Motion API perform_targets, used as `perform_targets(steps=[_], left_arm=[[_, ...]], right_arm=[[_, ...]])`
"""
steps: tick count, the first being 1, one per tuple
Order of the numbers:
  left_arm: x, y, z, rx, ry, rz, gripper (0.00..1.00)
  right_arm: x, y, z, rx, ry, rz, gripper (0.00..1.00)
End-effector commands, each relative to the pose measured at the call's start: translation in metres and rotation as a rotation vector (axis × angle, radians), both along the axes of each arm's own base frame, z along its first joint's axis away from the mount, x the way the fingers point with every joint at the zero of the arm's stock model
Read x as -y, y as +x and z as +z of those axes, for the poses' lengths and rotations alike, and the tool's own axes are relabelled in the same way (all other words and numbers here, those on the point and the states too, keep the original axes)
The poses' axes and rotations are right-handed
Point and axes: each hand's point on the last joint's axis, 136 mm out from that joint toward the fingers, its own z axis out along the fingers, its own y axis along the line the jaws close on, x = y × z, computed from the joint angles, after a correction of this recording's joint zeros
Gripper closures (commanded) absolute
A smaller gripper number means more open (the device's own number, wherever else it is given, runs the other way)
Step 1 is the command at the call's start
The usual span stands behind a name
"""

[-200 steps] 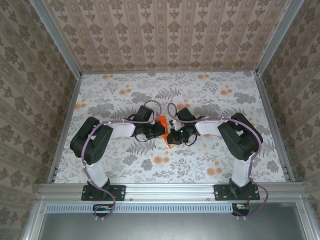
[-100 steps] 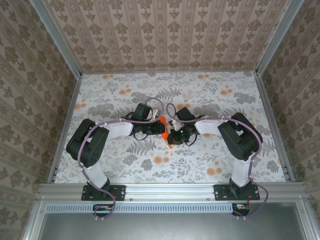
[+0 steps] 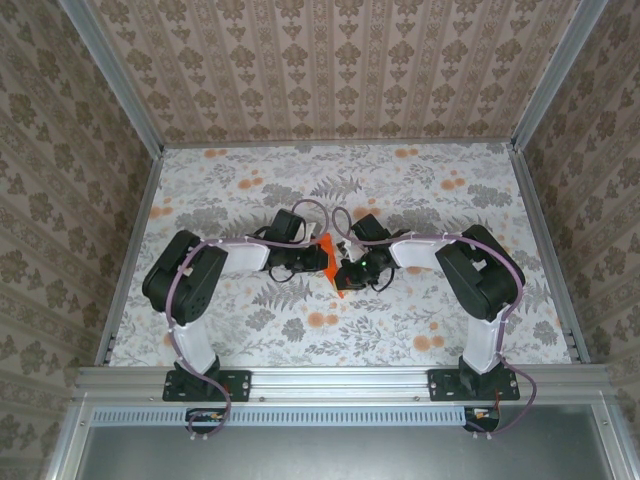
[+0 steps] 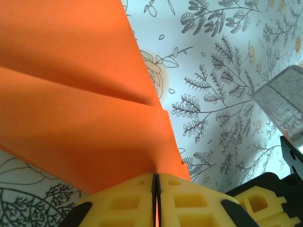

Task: Fold a paper plane with a square sheet of paper (pick it up from the middle)
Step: Fold the wing for the fifth time at the center of the table.

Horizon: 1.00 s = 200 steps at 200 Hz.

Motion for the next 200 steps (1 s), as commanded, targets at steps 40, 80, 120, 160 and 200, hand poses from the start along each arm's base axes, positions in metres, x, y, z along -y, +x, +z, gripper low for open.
perform_targets(steps=[40, 80, 120, 160, 200], left_arm=[[-0.012, 0.011, -0.029, -0.009, 0.070, 0.015, 0.90], [-0.023, 0.019, -0.031, -0.009, 0.104, 0.031, 0.90], [-0.037, 0.040, -0.026, 0.000, 0.112, 0.063, 0.91], [-0.056, 0.067, -0.025, 0.004, 0.087, 0.116, 0.91], [-0.072, 0.087, -0.028, -0.008, 0.079, 0.161, 0.90]], right_arm=[[0.026, -0.037, -0.029, -0.141, -0.124, 0.032, 1.00], [0.036, -0.049, -0.036, -0.179, -0.160, 0.038, 1.00], [0.044, -0.059, -0.042, -0.209, -0.178, 0.034, 1.00], [0.046, -0.063, -0.044, -0.222, -0.180, 0.036, 1.00], [0.047, -0.065, -0.044, -0.223, -0.179, 0.036, 1.00]])
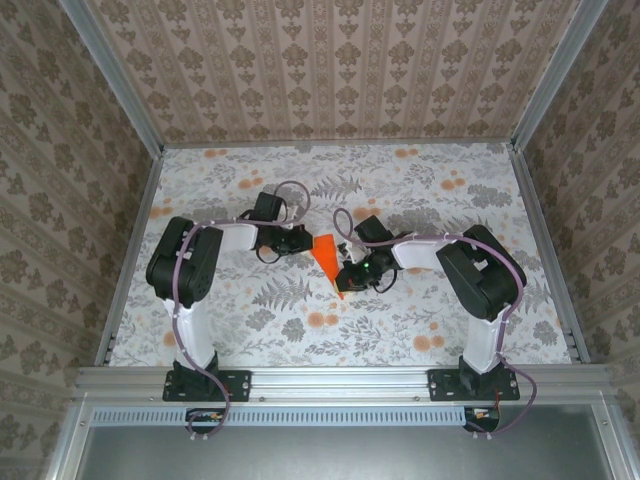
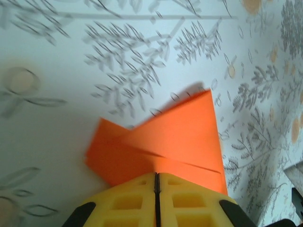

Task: Fold a paper plane with a square sheet of paper (pick it up from the middle)
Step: Fold the wing for the fifth time at the center of the table.

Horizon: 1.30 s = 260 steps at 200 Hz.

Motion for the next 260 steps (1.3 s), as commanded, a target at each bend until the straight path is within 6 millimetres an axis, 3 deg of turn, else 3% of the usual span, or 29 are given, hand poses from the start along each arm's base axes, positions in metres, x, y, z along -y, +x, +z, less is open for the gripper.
perform_targets(steps=[1, 82, 121, 141, 167, 195, 222, 253, 260], left_arm=[[-0.034, 0.022, -0.025, 0.011, 0.109, 0.073, 0.90], [-0.053, 0.039, -0.025, 0.009, 0.103, 0.123, 0.91], [-0.068, 0.056, 0.002, 0.055, 0.068, 0.182, 0.88], [-0.071, 0.056, 0.023, 0.078, 0.077, 0.195, 0.82], [-0.078, 0.045, 0.044, 0.074, 0.096, 0.251, 0.71], [-0.084, 0.023, 0.056, 0.054, 0.160, 0.298, 0.58], [-0.082, 0.000, 0.065, 0.034, 0.229, 0.318, 0.48], [-0.074, -0.028, 0.066, 0.002, 0.310, 0.366, 0.32], [-0.064, -0.039, 0.064, -0.007, 0.340, 0.350, 0.28]], right_arm=[[0.044, -0.058, -0.041, -0.220, -0.210, 0.010, 1.00], [0.037, -0.051, -0.035, -0.199, -0.175, -0.003, 0.99], [0.027, -0.042, -0.024, -0.168, -0.128, -0.007, 0.99], [0.017, -0.029, -0.011, -0.125, -0.080, -0.020, 0.98], [0.003, -0.005, 0.026, -0.011, 0.014, -0.046, 0.89], [0.004, 0.019, 0.067, 0.123, 0.064, -0.099, 0.66], [0.025, 0.041, 0.088, 0.229, 0.052, -0.197, 0.46], [0.063, 0.057, 0.087, 0.332, -0.034, -0.312, 0.31], [0.071, 0.060, 0.085, 0.343, -0.055, -0.334, 0.28]])
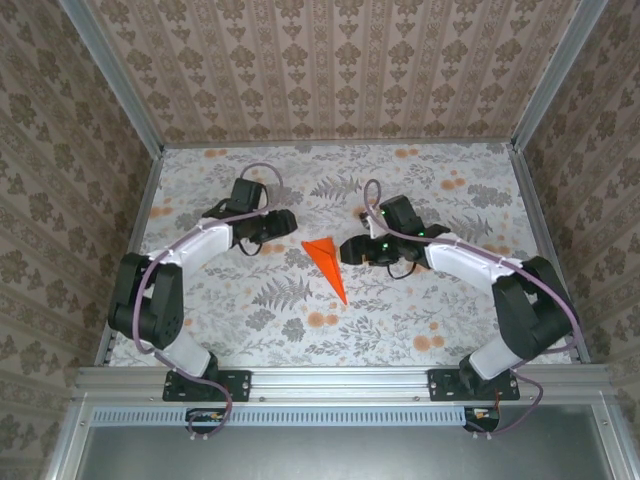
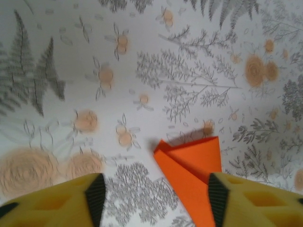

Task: Fold a paper plane with a square sheet of paper (pick it up from the middle)
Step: Fold the wing for the fifth time at the center of the table, then turn over a paper plane at the center of the table.

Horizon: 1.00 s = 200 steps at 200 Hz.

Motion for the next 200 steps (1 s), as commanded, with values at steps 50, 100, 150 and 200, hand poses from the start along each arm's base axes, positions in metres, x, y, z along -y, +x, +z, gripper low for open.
perform_targets(steps=[50, 100, 150, 200], left_arm=[[0.037, -0.077, -0.023, -0.141, 0.292, 0.039, 0.07], [0.082, -0.086, -0.033, -0.205, 0.294, 0.080, 0.07], [0.093, -0.082, -0.051, -0.271, 0.327, 0.114, 0.24], [0.089, -0.089, -0.047, -0.255, 0.289, 0.213, 0.46]], right_arm=[[0.080, 0.019, -0.036, 0.018, -0.140, -0.291, 0.12], [0.098, 0.017, -0.044, -0.023, -0.086, -0.368, 0.10], [0.098, 0.015, -0.045, -0.043, -0.086, -0.366, 0.10], [0.098, 0.014, -0.046, -0.053, -0.091, -0.362, 0.10]])
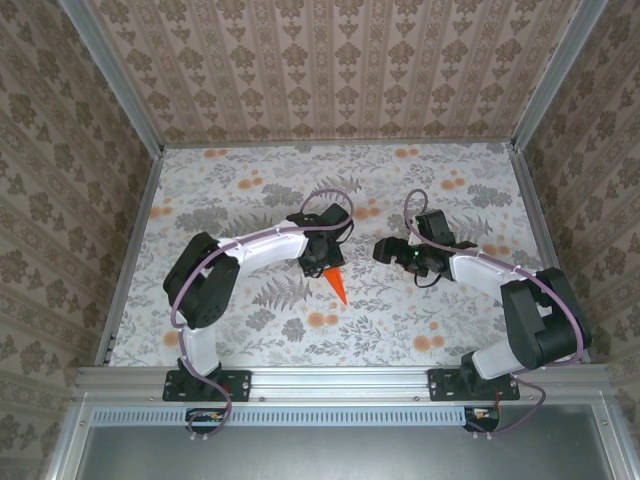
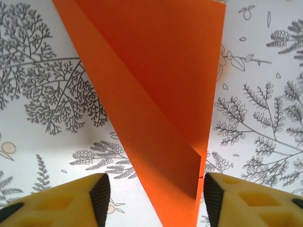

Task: Fold a paper plane with a square sheet of paper (pick it up from the middle)
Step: Turn over a paper plane at the center of the table.

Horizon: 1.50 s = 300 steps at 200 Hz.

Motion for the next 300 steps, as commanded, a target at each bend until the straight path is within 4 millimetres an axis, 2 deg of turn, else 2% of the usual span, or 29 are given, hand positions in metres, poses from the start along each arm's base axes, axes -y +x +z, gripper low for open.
perform_targets(steps=[1, 75, 109, 154, 185, 205, 216, 254, 257, 262, 284, 300], left_arm=[[-0.010, -0.007, 0.008, 0.020, 0.017, 0.076, 0.46], [-0.028, -0.014, 0.005, 0.025, 0.039, 0.169, 0.54], [-0.030, -0.011, 0.001, 0.027, 0.033, 0.187, 0.70], [-0.029, -0.003, -0.005, 0.029, 0.014, 0.200, 0.80], [-0.032, 0.003, 0.000, 0.060, 0.013, 0.192, 0.90], [-0.027, 0.012, 0.012, 0.109, -0.032, 0.146, 0.98], [-0.019, 0.018, 0.026, 0.156, -0.071, 0.100, 1.00], [0.004, 0.032, 0.077, 0.319, -0.236, -0.096, 1.00], [0.007, 0.033, 0.081, 0.329, -0.262, -0.113, 1.00], [0.013, 0.033, 0.087, 0.335, -0.314, -0.140, 1.00], [0.028, 0.036, 0.101, 0.371, -0.481, -0.199, 1.00], [0.034, 0.039, 0.097, 0.360, -0.562, -0.211, 1.00]], right_arm=[[-0.002, 0.001, 0.008, 0.010, 0.020, 0.003, 0.10], [-0.003, 0.000, 0.004, -0.012, 0.022, 0.005, 0.10], [-0.003, 0.001, 0.003, -0.014, 0.021, 0.006, 0.10], [-0.003, 0.001, 0.002, -0.020, 0.017, 0.004, 0.10], [-0.003, 0.001, 0.002, -0.022, 0.014, 0.006, 0.10], [-0.002, 0.001, 0.002, -0.022, 0.009, 0.005, 0.10], [-0.001, 0.001, 0.003, -0.018, 0.003, 0.003, 0.10], [0.023, 0.002, 0.012, 0.033, -0.084, -0.054, 0.08], [0.024, 0.002, 0.021, 0.063, -0.079, -0.056, 0.08], [0.026, 0.003, 0.025, 0.077, -0.081, -0.063, 0.08], [0.028, 0.003, 0.036, 0.123, -0.083, -0.059, 0.08], [0.024, 0.003, 0.041, 0.144, -0.063, -0.042, 0.08]])
